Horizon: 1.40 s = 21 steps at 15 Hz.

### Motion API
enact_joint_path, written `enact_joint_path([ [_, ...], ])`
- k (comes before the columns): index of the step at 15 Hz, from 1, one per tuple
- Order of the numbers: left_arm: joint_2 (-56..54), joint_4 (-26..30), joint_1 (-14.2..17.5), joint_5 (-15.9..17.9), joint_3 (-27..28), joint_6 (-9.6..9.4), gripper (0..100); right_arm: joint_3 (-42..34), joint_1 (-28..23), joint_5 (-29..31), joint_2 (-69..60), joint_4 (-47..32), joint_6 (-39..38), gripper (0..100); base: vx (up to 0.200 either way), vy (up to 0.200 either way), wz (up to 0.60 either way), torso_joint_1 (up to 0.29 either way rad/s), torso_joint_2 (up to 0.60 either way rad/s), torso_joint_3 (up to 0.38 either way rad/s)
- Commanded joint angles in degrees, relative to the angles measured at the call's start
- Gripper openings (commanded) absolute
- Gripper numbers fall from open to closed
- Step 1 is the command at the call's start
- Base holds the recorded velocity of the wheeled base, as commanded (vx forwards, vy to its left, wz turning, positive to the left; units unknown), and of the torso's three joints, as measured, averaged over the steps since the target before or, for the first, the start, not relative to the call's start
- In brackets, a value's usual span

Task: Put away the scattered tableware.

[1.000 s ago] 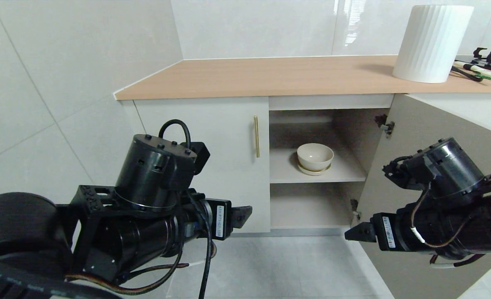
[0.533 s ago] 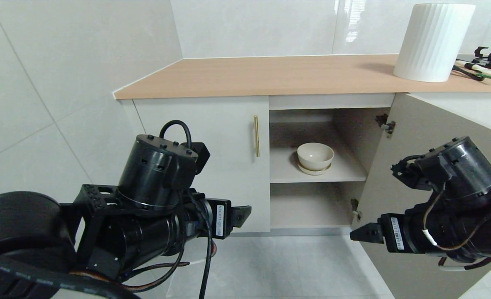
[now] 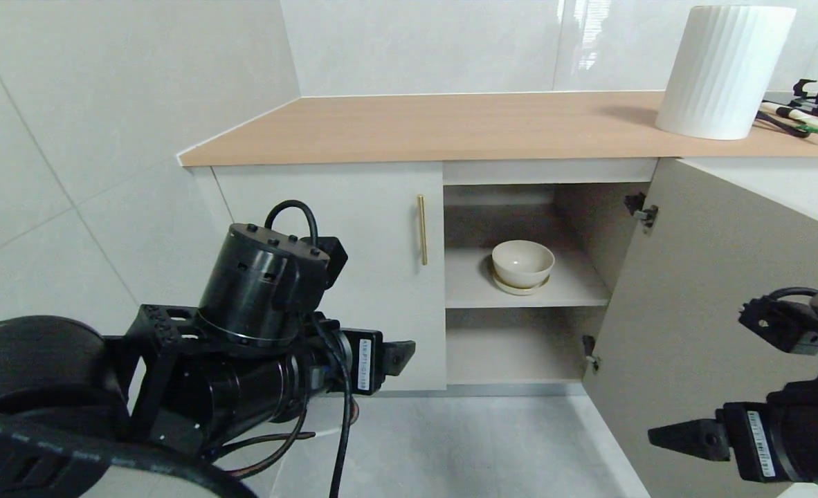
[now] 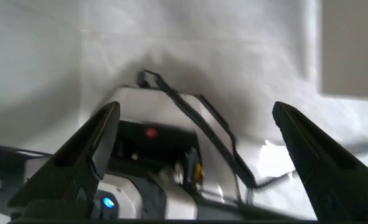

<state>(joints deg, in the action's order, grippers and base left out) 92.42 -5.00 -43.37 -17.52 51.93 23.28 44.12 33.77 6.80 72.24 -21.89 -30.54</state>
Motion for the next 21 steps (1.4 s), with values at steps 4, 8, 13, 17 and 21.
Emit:
enact_joint_path([
  [4,-0.04,-0.01,-0.13,0.03,0.01,0.09,100,-4.74,-0.9,0.32,-6.76,-0.69,-3.04,100,0.0,-0.2,0.0,0.0,0.0,0.0],
  [8,-0.04,-0.01,-0.13,0.03,0.01,0.01,100,-7.64,-9.69,1.55,-8.26,-1.48,-3.39,100,0.0,-0.1,0.0,0.001,0.0,0.004],
  [13,-0.13,-0.01,-0.13,0.03,0.01,0.01,100,-11.6,-22.78,1.55,-19.42,-5.26,-4.36,100,0.0,0.0,0.0,0.0,0.0,0.0],
  [17,-0.4,-0.01,-0.13,0.03,0.01,0.01,100,-10.98,-37.02,1.64,-19.86,-0.52,-3.74,100,0.0,0.0,0.0,0.0,0.0,0.0],
  [21,-0.66,-0.01,-0.13,0.03,0.1,0.01,100,-10.72,-43.35,1.55,-18.36,3.44,-1.98,100,0.0,0.0,0.0,0.0,0.0,0.0],
])
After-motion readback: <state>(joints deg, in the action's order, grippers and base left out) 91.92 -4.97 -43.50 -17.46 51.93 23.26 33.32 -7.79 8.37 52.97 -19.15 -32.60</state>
